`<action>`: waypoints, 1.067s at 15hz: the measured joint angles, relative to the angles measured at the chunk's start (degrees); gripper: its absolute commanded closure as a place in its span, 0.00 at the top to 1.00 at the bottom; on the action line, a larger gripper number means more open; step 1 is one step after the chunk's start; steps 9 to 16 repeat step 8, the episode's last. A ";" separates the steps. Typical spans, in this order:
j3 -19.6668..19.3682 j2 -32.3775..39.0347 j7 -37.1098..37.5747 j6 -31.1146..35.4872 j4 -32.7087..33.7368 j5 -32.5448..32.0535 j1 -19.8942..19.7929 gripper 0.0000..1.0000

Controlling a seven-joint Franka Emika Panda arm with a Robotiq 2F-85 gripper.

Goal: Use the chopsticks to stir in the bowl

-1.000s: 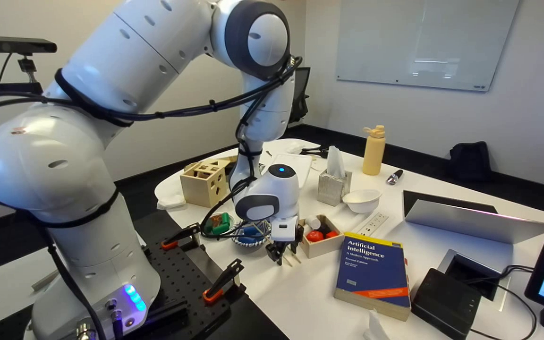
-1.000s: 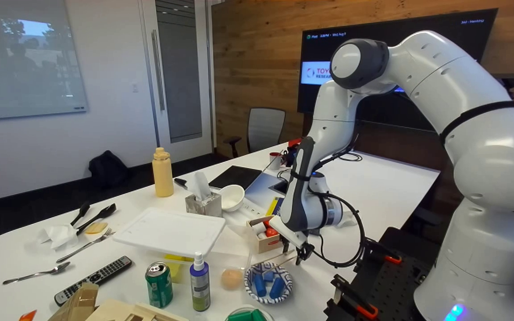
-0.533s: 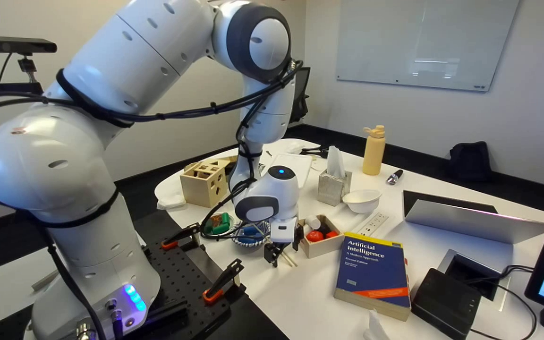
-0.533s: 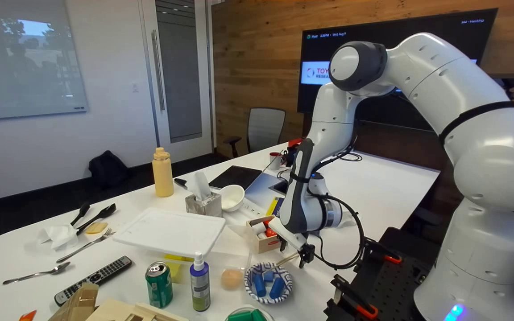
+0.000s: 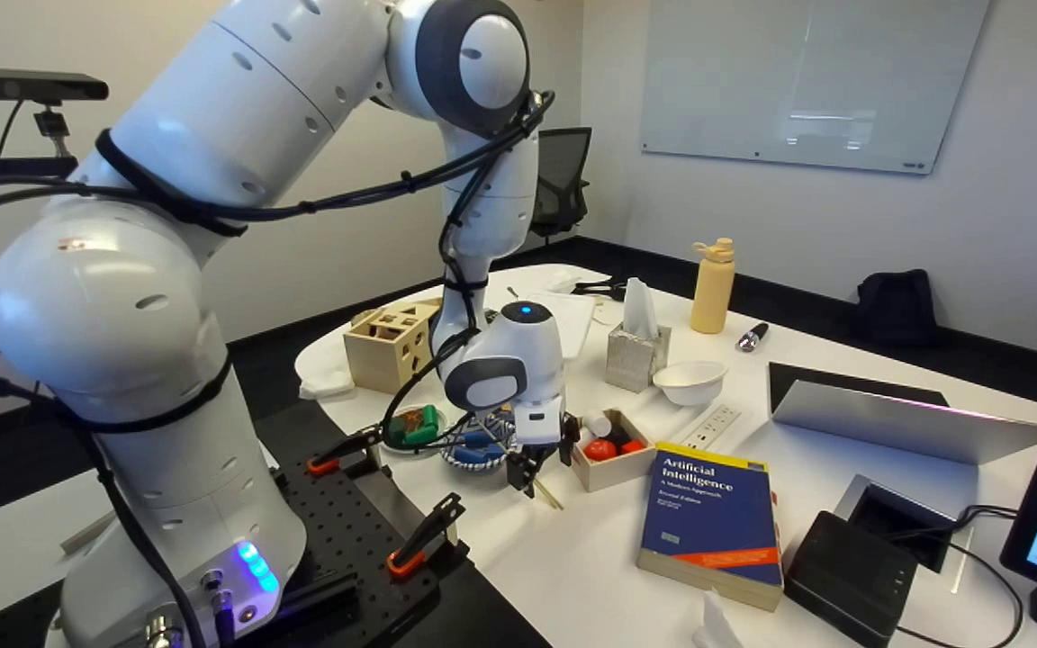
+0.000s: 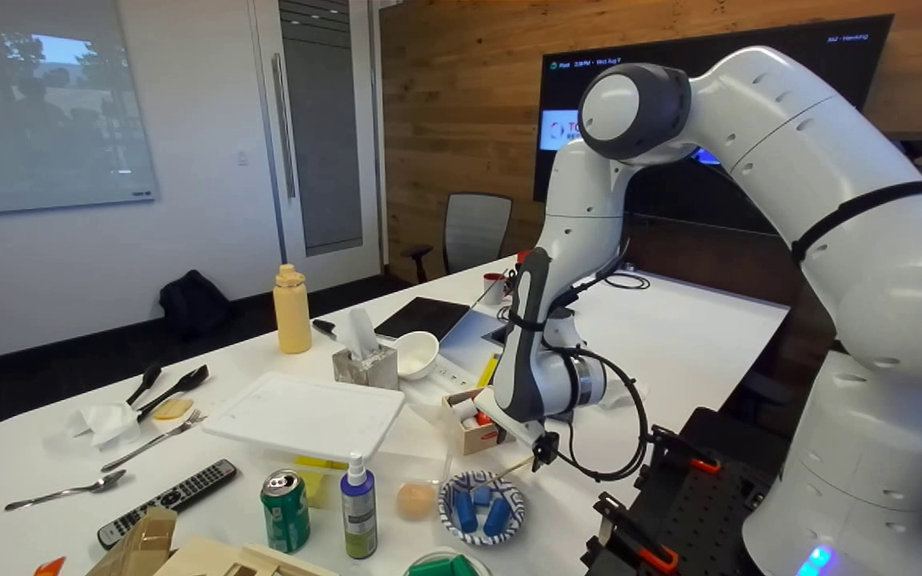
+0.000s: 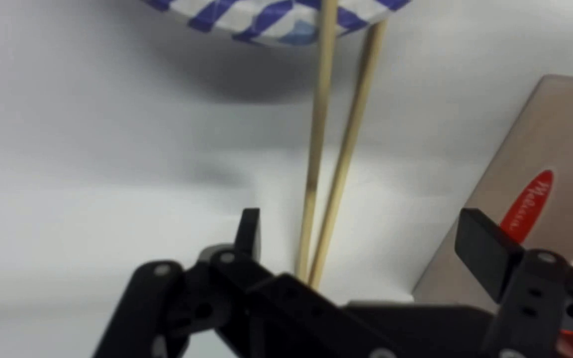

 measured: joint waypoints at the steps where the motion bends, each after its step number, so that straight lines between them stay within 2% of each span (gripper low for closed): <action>1: -1.52 -1.26 0.00 0.00 -0.33 1.02 2.91 1.00; 5: -9.06 -7.30 -0.37 -0.64 -2.64 4.94 15.65 1.00; 8: -15.15 -10.86 -2.14 -3.44 -3.37 6.51 23.68 1.00; 16: -15.15 -10.86 -2.14 -3.44 -3.37 6.51 23.68 1.00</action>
